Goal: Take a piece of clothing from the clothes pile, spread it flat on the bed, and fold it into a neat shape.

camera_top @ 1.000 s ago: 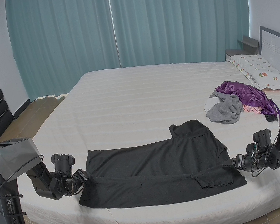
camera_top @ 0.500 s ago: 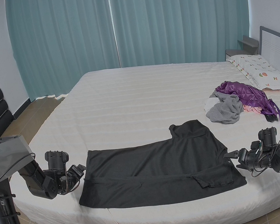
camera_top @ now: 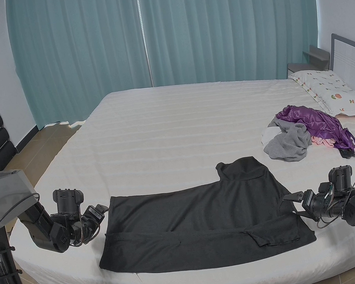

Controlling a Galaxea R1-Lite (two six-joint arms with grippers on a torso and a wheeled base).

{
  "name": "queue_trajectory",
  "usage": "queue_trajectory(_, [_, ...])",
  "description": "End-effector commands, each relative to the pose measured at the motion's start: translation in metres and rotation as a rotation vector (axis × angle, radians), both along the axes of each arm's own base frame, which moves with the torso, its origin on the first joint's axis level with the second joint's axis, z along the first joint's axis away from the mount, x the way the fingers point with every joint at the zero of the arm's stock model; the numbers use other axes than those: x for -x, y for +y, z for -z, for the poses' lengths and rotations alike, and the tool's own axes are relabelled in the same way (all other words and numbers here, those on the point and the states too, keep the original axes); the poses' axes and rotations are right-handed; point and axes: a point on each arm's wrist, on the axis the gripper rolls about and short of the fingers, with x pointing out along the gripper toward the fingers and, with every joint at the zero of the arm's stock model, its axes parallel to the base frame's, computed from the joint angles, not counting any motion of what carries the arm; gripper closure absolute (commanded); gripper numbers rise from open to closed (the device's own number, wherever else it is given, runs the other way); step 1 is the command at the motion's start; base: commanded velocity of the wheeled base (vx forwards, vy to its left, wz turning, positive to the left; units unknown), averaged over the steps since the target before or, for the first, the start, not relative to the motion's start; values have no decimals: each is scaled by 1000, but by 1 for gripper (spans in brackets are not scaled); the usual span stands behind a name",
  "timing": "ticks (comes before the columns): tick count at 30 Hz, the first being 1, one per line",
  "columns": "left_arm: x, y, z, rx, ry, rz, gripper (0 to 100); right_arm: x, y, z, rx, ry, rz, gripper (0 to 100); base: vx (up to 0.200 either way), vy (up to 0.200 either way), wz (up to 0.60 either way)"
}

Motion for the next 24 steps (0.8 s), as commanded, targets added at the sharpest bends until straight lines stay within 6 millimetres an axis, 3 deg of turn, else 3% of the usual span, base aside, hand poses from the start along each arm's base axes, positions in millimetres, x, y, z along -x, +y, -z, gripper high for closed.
queue_trajectory(1, [1,0,-1,3,-1,3,0,1,0,2,0,7,-2,0,0,0,0])
queue_trajectory(8, [-10,1,-5,-4,-36,24,0,1,0,2,-3,10,0,0,0,0,0])
queue_trajectory(12, [-31,4,-14,8,-85,104,0,1,0,2,-12,14,6,0,0,0,0])
queue_trajectory(16, [-63,3,-17,8,-110,190,0,0,0,1,-23,16,14,0,0,0,0])
queue_trajectory(24, [-123,-5,-2,-45,-131,268,0,3,1,1,-33,17,2,0,0,0,0])
